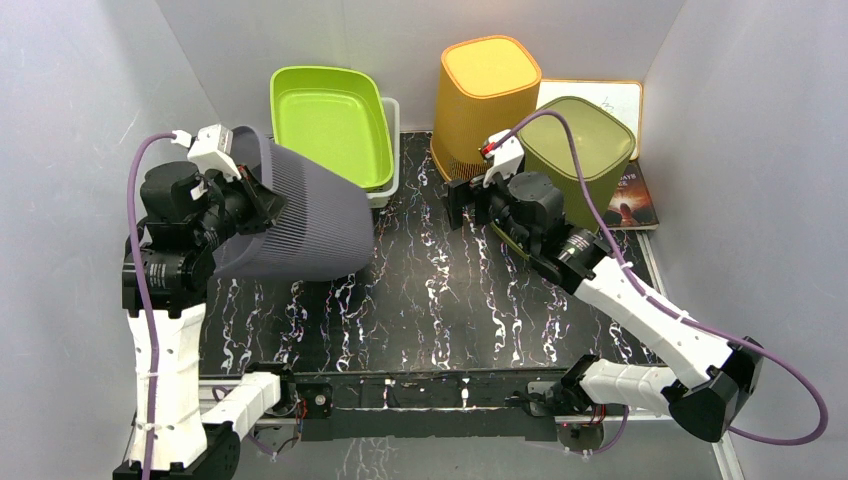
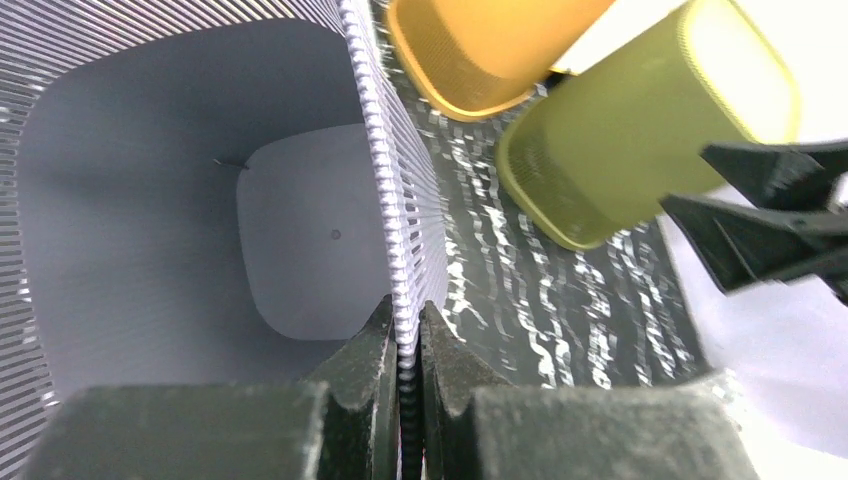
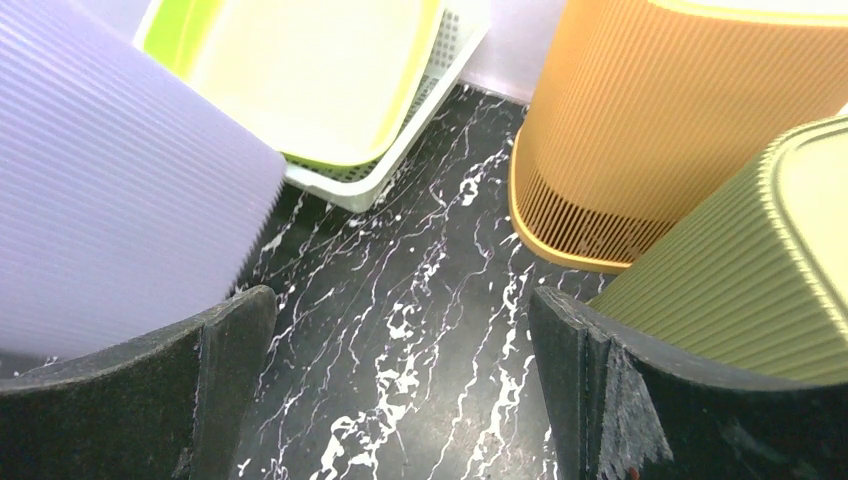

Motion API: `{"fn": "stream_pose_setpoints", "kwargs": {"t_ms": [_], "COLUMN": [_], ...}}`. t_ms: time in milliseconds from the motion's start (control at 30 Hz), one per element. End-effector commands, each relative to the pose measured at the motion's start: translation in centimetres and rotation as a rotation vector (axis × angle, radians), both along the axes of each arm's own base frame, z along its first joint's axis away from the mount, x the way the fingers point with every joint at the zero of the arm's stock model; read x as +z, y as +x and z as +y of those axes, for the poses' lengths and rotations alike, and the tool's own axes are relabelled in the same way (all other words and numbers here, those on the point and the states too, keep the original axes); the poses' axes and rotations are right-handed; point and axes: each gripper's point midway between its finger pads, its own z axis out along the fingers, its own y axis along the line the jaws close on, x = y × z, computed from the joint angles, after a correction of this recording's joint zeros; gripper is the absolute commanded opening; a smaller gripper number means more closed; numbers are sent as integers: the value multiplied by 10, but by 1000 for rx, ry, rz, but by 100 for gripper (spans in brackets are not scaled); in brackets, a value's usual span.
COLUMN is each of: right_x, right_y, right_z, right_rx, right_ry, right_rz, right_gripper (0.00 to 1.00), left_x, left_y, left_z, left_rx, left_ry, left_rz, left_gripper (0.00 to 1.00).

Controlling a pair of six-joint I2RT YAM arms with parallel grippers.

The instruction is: Turn the large container upside down

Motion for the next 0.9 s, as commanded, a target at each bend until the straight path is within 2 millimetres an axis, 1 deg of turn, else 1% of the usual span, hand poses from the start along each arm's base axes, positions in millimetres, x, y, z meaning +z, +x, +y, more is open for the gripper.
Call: {"fn": "stream_pose_setpoints", "kwargs": {"t_ms": [0,100,200,267,300,367,400,433,533,667,733,800,867], "right_x": [42,46,49,49,49,48,47,46,48,56,62,63,63], "right_y": [0,1,6,9,11,14,15,16,19,20,20,21,22], "right_z": [-22,-29,-38,-42,-42,-45,-45,-46,-49,-54,-55,-52,-49], "right_rx": [-73,-101,-140,-147,-144,-146,-146,-145,-153,-163,-159,-148,-136], "right_ry": [25,13,-1,2,7,11,9,9,9,25,43,56,63], "right_rz": [-98,-113,-119,-117,-115,-111,-106,-105,-104,-123,-131,-131,-130], "right_gripper": [98,98,98,98,98,98,98,98,98,98,98,98,98], "left_x": [36,27,15,12,17,13,16,11,7,7,2,-5,-17], "left_y": [-17,-26,-32,-37,-39,-44,-45,-45,-48,-45,-41,-37,-32], "left_z": [-33,-41,-58,-68,-71,-76,-78,-80,-83,-87,-89,-90,-92], "left_rx": [-176,-217,-291,-338,-353,-372,-382,-388,-393,-421,-432,-437,-439], "left_ry": [-128,-160,-261,-341,-376,-444,-472,-503,-576,-667,-700,-728,-777], "left_rz": [-115,-86,-57,-53,-79,-70,-85,-74,-77,-84,-77,-63,-41], "left_gripper": [0,0,0,0,0,0,0,0,0,0,0,0,0]}}
